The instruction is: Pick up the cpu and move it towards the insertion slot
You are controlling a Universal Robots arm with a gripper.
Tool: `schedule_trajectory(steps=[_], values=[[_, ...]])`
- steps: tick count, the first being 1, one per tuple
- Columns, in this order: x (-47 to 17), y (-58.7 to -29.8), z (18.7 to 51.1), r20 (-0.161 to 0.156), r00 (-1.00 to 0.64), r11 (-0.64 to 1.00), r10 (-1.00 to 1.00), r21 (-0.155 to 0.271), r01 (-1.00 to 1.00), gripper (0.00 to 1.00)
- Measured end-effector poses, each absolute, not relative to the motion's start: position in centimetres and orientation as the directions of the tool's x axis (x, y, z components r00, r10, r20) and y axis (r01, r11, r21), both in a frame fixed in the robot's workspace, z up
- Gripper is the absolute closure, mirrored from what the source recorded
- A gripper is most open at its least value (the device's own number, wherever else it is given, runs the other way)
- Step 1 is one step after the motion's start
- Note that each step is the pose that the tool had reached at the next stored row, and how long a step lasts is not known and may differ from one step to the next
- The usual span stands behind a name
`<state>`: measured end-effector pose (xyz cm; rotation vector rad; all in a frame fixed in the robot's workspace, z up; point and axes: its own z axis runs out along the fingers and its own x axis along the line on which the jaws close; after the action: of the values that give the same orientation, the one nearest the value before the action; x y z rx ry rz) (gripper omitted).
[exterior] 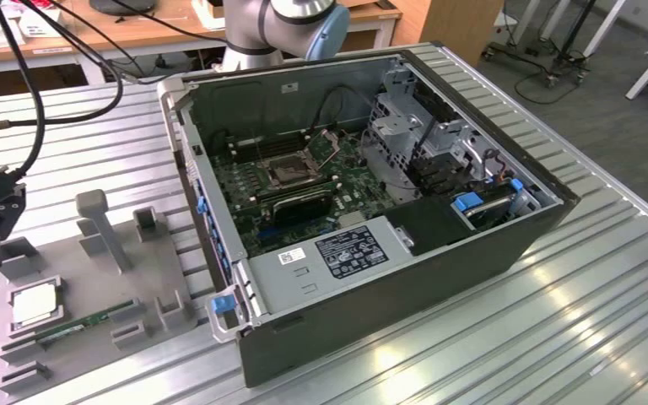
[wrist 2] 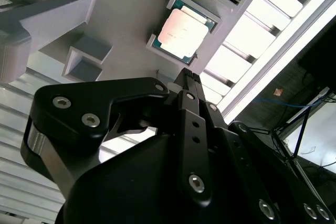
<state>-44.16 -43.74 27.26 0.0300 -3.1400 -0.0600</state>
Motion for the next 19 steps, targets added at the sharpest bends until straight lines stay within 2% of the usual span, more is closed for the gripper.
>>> schedule_trajectory(steps=[19], values=[[-44.2,-44.0,25.6,0.0,-1.0,0.999,-0.019,0.038,-0.019,0.89]])
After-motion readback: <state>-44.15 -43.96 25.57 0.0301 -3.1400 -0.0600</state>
